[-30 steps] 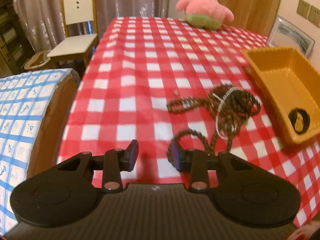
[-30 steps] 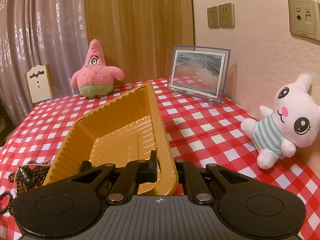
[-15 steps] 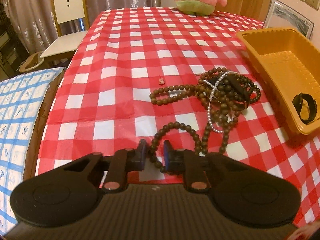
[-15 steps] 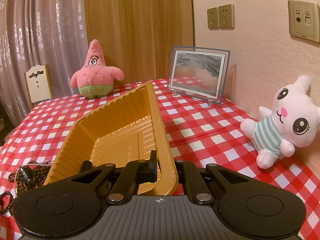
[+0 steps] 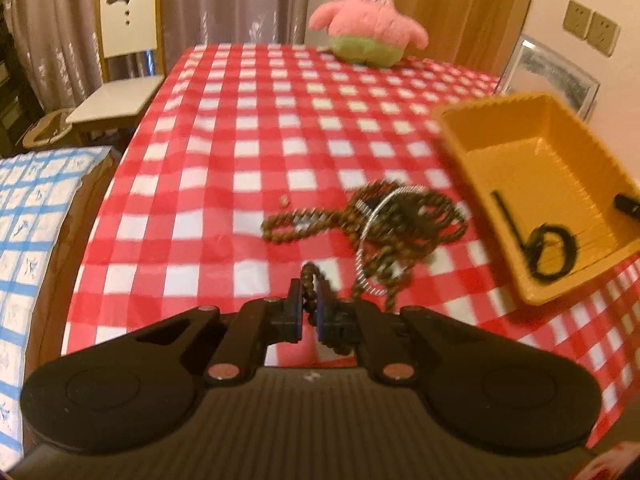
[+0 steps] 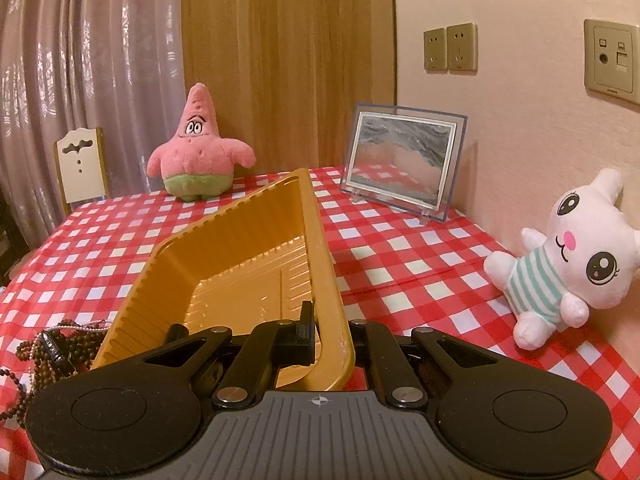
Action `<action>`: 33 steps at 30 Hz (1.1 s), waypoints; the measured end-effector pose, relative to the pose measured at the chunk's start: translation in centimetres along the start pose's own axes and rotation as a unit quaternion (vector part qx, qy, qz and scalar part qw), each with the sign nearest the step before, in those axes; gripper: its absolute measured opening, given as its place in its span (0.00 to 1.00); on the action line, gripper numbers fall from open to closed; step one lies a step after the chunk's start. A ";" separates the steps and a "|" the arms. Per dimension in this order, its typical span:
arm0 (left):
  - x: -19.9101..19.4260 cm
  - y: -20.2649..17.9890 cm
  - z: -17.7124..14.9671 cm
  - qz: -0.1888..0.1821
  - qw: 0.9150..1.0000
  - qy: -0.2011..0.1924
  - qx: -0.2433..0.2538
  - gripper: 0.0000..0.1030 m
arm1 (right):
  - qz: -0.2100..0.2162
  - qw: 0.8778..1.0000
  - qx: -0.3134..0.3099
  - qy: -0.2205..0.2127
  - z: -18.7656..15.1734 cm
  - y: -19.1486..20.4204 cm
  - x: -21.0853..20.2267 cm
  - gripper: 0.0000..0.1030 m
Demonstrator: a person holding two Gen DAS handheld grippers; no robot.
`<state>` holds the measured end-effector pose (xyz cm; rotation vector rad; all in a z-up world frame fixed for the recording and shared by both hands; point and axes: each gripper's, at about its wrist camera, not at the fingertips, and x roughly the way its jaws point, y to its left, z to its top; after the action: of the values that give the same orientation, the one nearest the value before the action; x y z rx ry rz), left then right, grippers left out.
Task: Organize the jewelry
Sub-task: 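Return the left tool to the pile and grasp a wooden bead strand, then carry the wooden bead strand into the orange tray and open the left tool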
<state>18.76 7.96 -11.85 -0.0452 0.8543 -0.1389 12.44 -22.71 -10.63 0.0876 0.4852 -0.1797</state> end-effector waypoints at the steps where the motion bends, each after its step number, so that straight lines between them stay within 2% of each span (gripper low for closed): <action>1: -0.4 -0.3 0.4 -0.005 1.000 -0.007 0.000 0.05 | -0.001 1.000 -0.001 0.000 0.0 0.1 0.0 0.05; 6: -2.1 -2.1 2.0 -0.034 0.999 -0.035 0.011 0.05 | -0.005 1.000 0.001 -0.009 -0.1 0.2 0.0 0.05; 15: -2.1 -7.0 4.0 -0.094 0.993 -0.057 0.044 0.05 | -0.003 0.999 0.004 -0.036 -0.1 0.9 -0.2 0.06; 25: -0.7 -13.0 5.2 -0.171 0.980 -0.060 0.079 0.05 | 0.000 0.999 0.010 -0.031 -0.1 0.8 0.0 0.06; 33: 1.6 -17.8 5.5 -0.242 0.965 -0.041 0.090 0.05 | 0.001 1.000 0.014 -0.024 -0.1 0.6 0.1 0.06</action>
<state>22.08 -9.96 -7.77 -0.0890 0.7327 -0.6700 12.56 -22.11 -10.77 0.1113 0.4349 -0.1855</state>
